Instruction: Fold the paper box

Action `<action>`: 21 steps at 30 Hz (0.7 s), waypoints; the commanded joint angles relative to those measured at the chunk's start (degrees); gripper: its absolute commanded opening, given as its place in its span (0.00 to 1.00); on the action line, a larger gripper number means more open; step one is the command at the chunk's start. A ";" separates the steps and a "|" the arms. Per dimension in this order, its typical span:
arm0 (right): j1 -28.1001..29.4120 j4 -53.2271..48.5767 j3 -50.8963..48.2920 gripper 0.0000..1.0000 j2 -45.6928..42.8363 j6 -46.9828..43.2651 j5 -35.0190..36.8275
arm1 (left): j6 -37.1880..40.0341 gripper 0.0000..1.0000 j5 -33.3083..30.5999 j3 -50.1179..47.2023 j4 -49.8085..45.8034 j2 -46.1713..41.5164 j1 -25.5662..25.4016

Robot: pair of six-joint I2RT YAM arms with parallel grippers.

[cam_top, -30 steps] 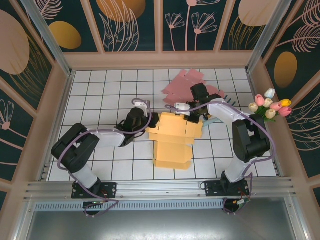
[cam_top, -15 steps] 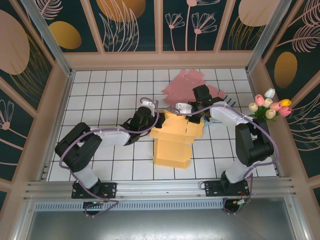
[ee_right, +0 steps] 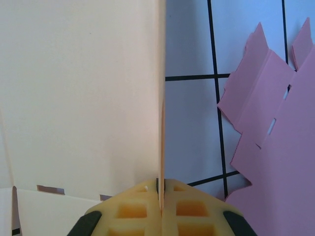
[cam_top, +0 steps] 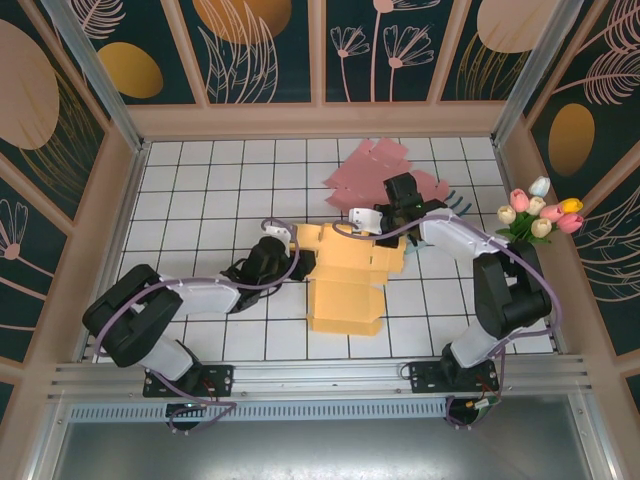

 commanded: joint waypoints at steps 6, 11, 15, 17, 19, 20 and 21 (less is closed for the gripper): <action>0.18 3.35 -1.25 0.00 -2.96 0.30 0.30 | -2.84 0.42 -2.35 -2.09 -3.07 -3.30 -0.41; 0.22 5.01 -1.34 0.00 -3.04 2.07 1.47 | -3.24 0.41 -3.97 -1.01 -4.15 -2.28 -2.29; 0.14 5.77 -1.65 0.00 -3.54 2.37 2.02 | -3.29 0.40 -5.11 0.27 -4.78 -0.89 -3.04; 0.22 6.29 -1.65 0.00 -3.57 2.71 2.33 | -3.46 0.40 -5.02 0.96 -4.64 -0.13 -3.38; 0.18 6.70 -1.56 0.00 -3.49 3.00 3.20 | -3.24 0.39 -5.63 2.02 -5.48 0.24 -3.75; 0.18 6.88 -1.72 0.00 -3.49 2.96 3.46 | -3.02 0.39 -6.82 2.42 -6.55 -0.05 -3.84; 0.17 6.93 -1.89 0.00 -3.56 2.77 3.65 | -2.89 0.39 -8.45 2.55 -7.41 -0.63 -3.85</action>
